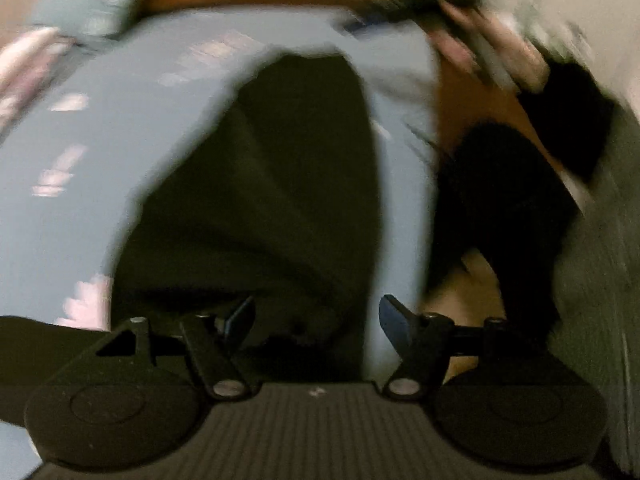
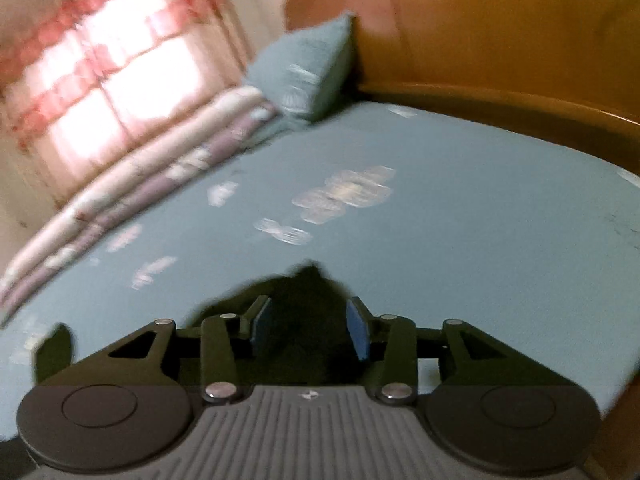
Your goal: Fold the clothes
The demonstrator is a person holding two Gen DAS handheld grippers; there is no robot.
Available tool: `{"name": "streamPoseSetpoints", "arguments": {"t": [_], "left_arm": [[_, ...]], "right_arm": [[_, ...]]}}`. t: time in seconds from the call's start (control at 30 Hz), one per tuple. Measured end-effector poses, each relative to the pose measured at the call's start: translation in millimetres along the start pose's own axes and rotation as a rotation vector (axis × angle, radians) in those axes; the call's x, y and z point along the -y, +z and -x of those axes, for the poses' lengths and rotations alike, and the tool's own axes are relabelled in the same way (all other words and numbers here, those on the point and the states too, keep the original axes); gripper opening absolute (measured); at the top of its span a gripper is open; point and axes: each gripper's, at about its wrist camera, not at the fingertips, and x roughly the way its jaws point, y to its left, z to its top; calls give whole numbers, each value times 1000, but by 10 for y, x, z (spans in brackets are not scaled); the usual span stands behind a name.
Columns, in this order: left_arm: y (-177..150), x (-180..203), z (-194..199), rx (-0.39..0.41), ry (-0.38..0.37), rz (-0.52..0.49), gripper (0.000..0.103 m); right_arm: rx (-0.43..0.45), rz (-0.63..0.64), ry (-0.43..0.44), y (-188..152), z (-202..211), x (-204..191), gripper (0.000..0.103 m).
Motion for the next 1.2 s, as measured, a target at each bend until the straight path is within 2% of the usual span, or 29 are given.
{"name": "streamPoseSetpoints", "arguments": {"t": [0.03, 0.07, 0.13, 0.17, 0.23, 0.33, 0.4, 0.47, 0.53, 0.57, 0.67, 0.77, 0.87, 1.0, 1.07, 1.1, 1.17, 1.2], "left_arm": [[72, -105, -11, 28, 44, 47, 69], [150, -217, -45, 54, 85, 98, 64], [264, -398, -150, 80, 129, 174, 62], [311, -480, -231, 85, 137, 198, 51], [366, -611, -417, 71, 137, 224, 42], [337, -823, -584, 59, 122, 272, 42], [265, -989, -544, 121, 130, 326, 42], [212, -1141, -510, 175, 160, 367, 44], [183, -1253, -576, 140, 255, 323, 44], [169, -1299, -654, 103, 271, 291, 42], [154, -1336, -898, 29, 241, 190, 42], [210, -1241, -1052, 32, 211, 59, 44], [299, -1228, -1178, 59, 169, -8, 46], [426, -1322, -1371, 91, 114, -44, 53], [455, -1411, -1468, 128, 149, -16, 60], [459, -1452, -1493, 150, 172, 15, 60], [451, -1547, -1497, 197, 245, 92, 52], [440, -1598, -1479, 211, 254, 130, 52]], "right_arm": [[-3, 7, 43, -22, -49, -102, 48], [-18, 16, 86, -69, -128, -200, 48], [-53, 36, 166, -189, -290, -380, 48], [-79, 49, 195, -292, -378, -441, 48], [-137, 83, 245, -500, -547, -553, 48], [-198, 185, 228, -675, -651, -624, 48], [-182, 218, 235, -681, -638, -617, 48], [-167, 189, 261, -629, -630, -570, 48], [-172, 142, 291, -578, -679, -534, 48], [-180, 128, 301, -561, -717, -542, 48], [-204, 136, 311, -567, -812, -629, 48], [-219, 173, 338, -599, -875, -777, 48], [-245, 219, 365, -642, -929, -930, 48], [-272, 246, 372, -687, -981, -1022, 48], [-281, 248, 367, -703, -1000, -1032, 48], [-286, 249, 364, -712, -1010, -1037, 48], [-295, 250, 359, -729, -1029, -1047, 49], [-299, 251, 356, -737, -1039, -1053, 49]]}}
